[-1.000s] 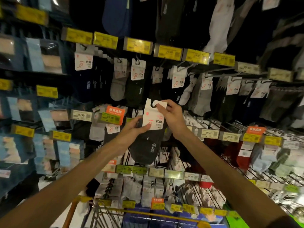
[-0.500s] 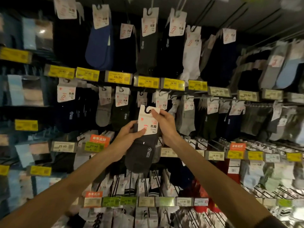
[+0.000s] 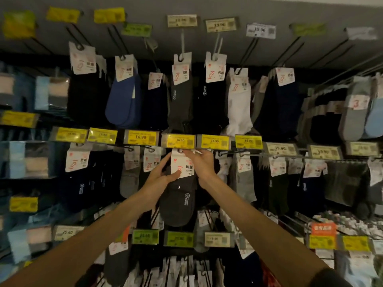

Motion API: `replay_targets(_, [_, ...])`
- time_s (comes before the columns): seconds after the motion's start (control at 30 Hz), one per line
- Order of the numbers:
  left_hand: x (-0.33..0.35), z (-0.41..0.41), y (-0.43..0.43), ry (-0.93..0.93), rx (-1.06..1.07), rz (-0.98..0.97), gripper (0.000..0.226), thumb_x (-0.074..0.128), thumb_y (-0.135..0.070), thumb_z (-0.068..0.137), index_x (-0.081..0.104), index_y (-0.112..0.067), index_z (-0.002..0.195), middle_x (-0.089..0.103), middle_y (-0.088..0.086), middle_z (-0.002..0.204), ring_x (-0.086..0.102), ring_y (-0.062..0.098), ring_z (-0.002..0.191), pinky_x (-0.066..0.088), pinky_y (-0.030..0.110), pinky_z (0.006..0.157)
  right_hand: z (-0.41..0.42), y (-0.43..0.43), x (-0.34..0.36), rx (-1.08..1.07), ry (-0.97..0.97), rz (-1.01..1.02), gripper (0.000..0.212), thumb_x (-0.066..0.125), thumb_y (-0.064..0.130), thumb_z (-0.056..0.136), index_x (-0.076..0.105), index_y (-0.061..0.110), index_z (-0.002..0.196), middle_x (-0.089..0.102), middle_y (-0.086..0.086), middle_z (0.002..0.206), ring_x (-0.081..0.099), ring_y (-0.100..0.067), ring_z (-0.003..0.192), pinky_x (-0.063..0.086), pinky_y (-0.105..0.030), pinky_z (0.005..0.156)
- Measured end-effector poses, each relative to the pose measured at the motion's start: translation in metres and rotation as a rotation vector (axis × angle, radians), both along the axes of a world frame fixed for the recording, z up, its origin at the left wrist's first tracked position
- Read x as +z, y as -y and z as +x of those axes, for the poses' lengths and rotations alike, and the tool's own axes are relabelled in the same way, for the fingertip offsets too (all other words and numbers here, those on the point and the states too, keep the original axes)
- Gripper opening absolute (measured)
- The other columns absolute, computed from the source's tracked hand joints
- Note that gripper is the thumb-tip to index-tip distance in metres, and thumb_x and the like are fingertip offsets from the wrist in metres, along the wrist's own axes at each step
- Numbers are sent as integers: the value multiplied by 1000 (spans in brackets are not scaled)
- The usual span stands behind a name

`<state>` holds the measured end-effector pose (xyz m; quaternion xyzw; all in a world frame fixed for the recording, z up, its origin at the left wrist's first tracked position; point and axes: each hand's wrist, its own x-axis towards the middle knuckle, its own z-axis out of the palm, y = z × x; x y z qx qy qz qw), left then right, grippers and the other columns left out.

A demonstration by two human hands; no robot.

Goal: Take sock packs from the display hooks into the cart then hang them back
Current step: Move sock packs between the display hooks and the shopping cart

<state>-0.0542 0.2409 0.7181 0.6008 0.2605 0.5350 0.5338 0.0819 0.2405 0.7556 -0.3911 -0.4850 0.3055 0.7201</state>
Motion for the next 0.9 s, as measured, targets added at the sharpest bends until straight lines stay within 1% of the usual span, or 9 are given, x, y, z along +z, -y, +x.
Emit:
replay_targets(0.13, [2, 2, -11, 83, 23, -16, 59, 70, -7, 88, 52, -40, 134, 70, 5, 118, 69, 21, 104, 57, 34, 80, -3, -14, 6, -2, 0, 56, 11, 68, 2, 85, 69, 9, 93, 72, -7, 86, 70, -15, 73, 54, -24, 57])
replay_targets(0.27, [0, 3, -23, 96, 58, 4, 60, 71, -8, 87, 53, -36, 137, 68, -4, 118, 69, 14, 102, 57, 27, 74, -2, -27, 8, 15, -10, -22, 10, 66, 5, 86, 65, 14, 92, 70, -7, 86, 69, -19, 78, 54, -24, 57])
replay_targets(0.33, [0, 3, -29, 88, 72, 25, 58, 70, -7, 88, 54, -37, 135, 72, -10, 108, 71, 8, 94, 57, 23, 69, -1, -30, 8, 11, 5, -20, 10, 65, 7, 87, 63, 16, 89, 70, -6, 85, 68, -19, 80, 55, -25, 61])
replay_targets(0.43, [-3, 1, -35, 66, 65, 34, 56, 69, -6, 88, 53, -40, 130, 75, -13, 96, 72, 6, 88, 57, 24, 70, 0, -36, 3, 11, 36, -23, 10, 63, 7, 89, 62, 17, 86, 69, -7, 86, 68, -22, 85, 55, -32, 70])
replay_targets(0.53, [-7, 0, -38, 40, 77, 41, 58, 69, -8, 89, 50, -42, 133, 74, -10, 101, 72, 6, 89, 57, 23, 70, -1, -38, 0, 26, 28, -25, 9, 65, 9, 88, 63, 18, 88, 71, -13, 93, 69, -27, 90, 56, -36, 74])
replay_targets(0.63, [-11, -1, -44, -6, 92, 48, 64, 69, -10, 90, 45, -37, 143, 70, -3, 116, 69, 10, 101, 57, 24, 77, -1, -43, -2, 18, 52, -30, 14, 67, 13, 87, 64, 25, 82, 72, -9, 95, 69, -26, 92, 56, -40, 81])
replay_targets(0.73, [-12, 0, -54, -50, 112, 59, 67, 69, -10, 90, 42, -35, 146, 66, -4, 123, 65, 9, 107, 55, 19, 76, 2, -54, -8, -79, 182, -18, 4, 64, 26, 90, 64, 28, 94, 70, 0, 101, 66, -18, 95, 54, -40, 88])
replay_targets(0.83, [-12, 3, -64, -81, 120, 70, 66, 66, -7, 92, 40, -31, 148, 62, -4, 128, 61, 5, 107, 53, 12, 71, 7, -61, -20, -187, 414, 41, 22, 55, 27, 98, 50, 23, 119, 62, -2, 112, 62, -16, 99, 50, -26, 80])
replay_targets(0.9, [-12, 6, -71, -103, 116, 79, 63, 64, -7, 93, 41, -28, 147, 63, -2, 128, 61, 6, 109, 52, 13, 73, 11, -65, -33, -341, 672, 123, 39, 52, 28, 99, 39, 15, 133, 50, -9, 129, 57, -24, 109, 51, -32, 82])
